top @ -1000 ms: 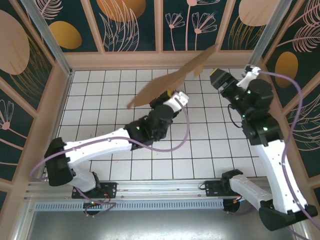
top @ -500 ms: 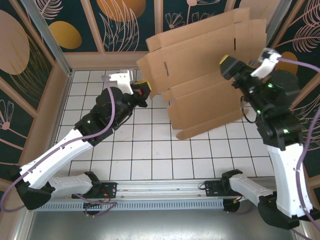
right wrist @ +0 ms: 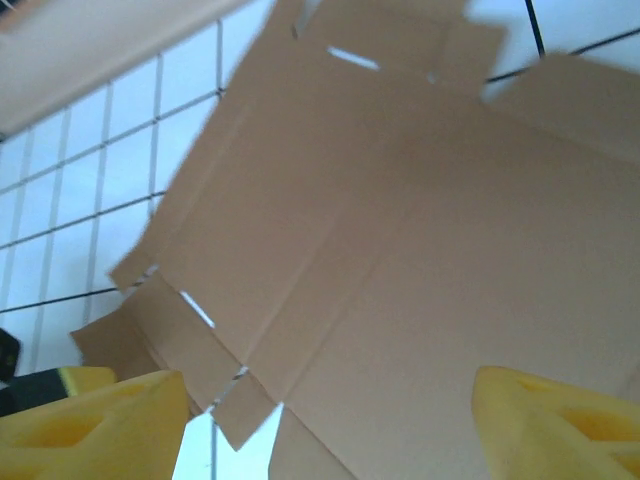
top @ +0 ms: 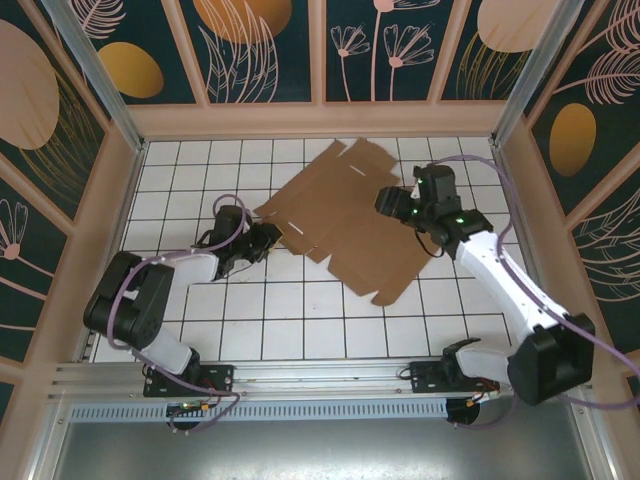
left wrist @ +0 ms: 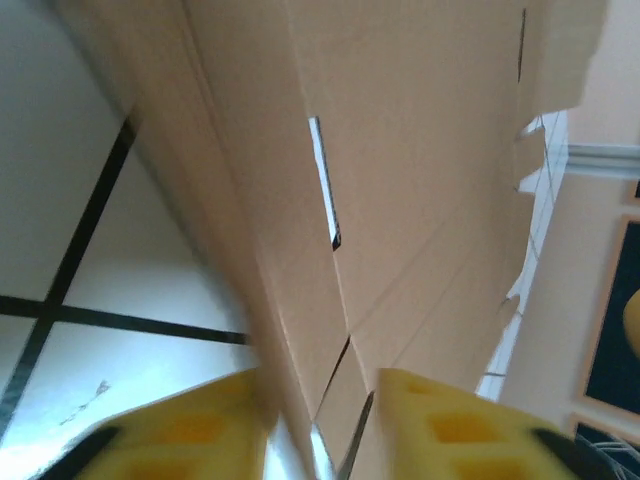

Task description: Fold the paper box

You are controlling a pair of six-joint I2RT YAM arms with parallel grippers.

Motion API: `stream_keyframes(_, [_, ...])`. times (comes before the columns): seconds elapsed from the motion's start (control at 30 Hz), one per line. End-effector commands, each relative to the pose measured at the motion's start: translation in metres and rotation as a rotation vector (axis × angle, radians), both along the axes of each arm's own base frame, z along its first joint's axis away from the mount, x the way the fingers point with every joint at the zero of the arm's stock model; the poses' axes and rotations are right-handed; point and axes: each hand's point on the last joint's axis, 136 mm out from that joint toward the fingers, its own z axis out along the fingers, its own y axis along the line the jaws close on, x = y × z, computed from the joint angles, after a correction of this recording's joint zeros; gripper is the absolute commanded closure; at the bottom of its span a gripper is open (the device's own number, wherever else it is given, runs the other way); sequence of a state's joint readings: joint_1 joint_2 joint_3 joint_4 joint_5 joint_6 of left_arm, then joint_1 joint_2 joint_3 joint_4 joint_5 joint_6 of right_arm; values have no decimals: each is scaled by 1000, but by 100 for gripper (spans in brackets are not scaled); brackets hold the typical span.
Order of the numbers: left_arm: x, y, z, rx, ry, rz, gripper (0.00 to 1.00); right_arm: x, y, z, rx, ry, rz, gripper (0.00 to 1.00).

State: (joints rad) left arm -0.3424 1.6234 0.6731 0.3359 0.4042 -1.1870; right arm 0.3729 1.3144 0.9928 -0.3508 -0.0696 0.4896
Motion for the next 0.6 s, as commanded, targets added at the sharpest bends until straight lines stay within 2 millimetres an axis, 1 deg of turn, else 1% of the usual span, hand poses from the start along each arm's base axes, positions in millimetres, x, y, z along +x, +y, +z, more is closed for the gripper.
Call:
stream_keyframes(0.0, [19, 15, 24, 47, -59, 32, 45, 14, -7, -33, -66, 13, -14, 25])
stream_keyframes(0.07, [23, 30, 38, 139, -93, 57, 40, 18, -14, -53, -117, 52, -32, 25])
stream_keyframes(0.17, [24, 49, 66, 253, -164, 85, 39, 23, -22, -79, -194, 114, -42, 31])
stream_keyframes(0.2, [24, 54, 77, 284, -193, 95, 39, 25, -24, -88, -219, 137, -47, 39])
stream_keyframes(0.23, [22, 60, 86, 314, -213, 107, 40, 26, -25, -96, -237, 157, -42, 54])
stream_keyframes(0.27, [22, 65, 94, 337, -231, 118, 41, 24, -23, -104, -243, 175, -28, 64])
stream_keyframes(0.3, [20, 69, 103, 362, -252, 122, 43, 22, -21, -113, -241, 201, -12, 74])
stream_keyframes(0.33, [19, 70, 110, 378, -270, 117, 46, 20, -19, -120, -237, 225, -1, 81])
stream_keyframes(0.37, [19, 70, 116, 384, -283, 102, 50, 16, -17, -126, -236, 243, 10, 88])
stream_keyframes(0.43, [18, 58, 123, 356, -299, 36, 55, 7, -6, -133, -208, 274, 60, 100])
stream_keyframes(0.5, [15, 38, 123, 286, -290, -52, 60, -4, 4, -139, -194, 305, 84, 100])
stream_keyframes(0.57, [11, 23, 119, 230, -287, -102, 63, -16, 20, -144, -127, 337, 110, 100])
